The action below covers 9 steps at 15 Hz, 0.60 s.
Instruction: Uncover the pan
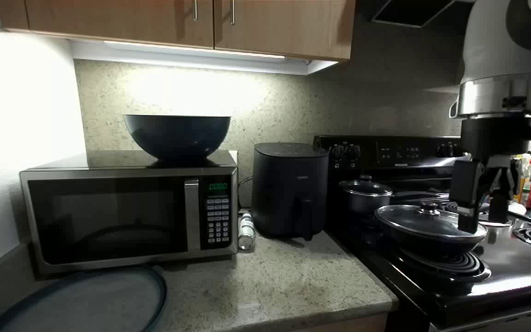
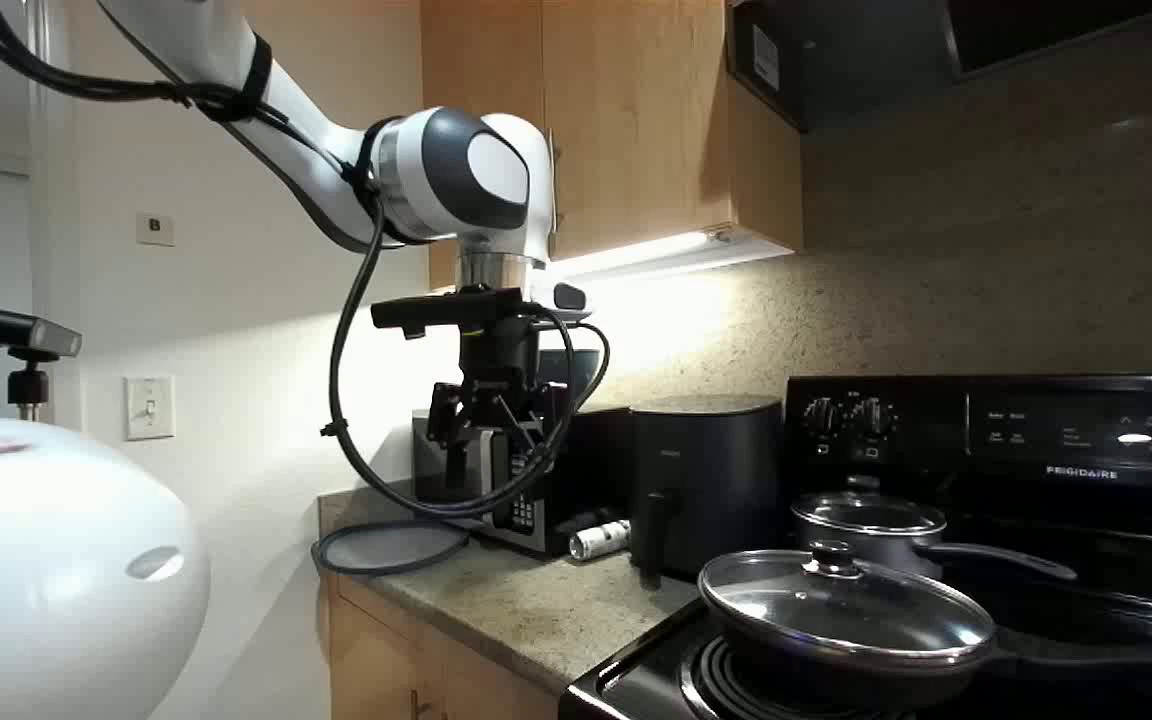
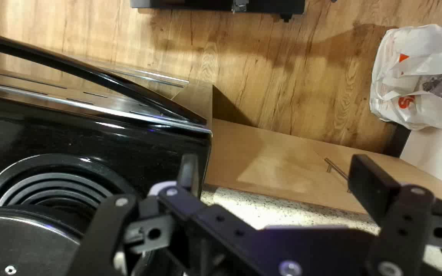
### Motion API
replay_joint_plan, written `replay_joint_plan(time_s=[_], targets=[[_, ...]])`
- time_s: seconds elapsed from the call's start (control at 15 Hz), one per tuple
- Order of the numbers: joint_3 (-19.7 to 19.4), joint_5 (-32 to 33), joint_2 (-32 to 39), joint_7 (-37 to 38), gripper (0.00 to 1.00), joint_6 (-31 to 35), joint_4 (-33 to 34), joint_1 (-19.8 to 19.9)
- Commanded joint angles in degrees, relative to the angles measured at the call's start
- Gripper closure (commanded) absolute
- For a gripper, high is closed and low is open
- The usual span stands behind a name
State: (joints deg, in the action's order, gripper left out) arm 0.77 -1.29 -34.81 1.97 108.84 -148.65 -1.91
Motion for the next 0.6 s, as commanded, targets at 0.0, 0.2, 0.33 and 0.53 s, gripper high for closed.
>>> replay_joint_plan(time_s=[0.0, 0.2, 0.33, 0.53], targets=[[0.25, -0.13, 0.01, -0.15, 0.00, -0.11, 0.09, 0.29], [0.25, -0.13, 0.01, -0.15, 0.00, -0.11, 0.09, 0.29], [0.25, -0.13, 0.01, -0.15, 0.00, -0.11, 0.09, 0.30], [0.65, 1.95, 1.21, 3.49, 0.00, 1.66, -0.04, 2.75]])
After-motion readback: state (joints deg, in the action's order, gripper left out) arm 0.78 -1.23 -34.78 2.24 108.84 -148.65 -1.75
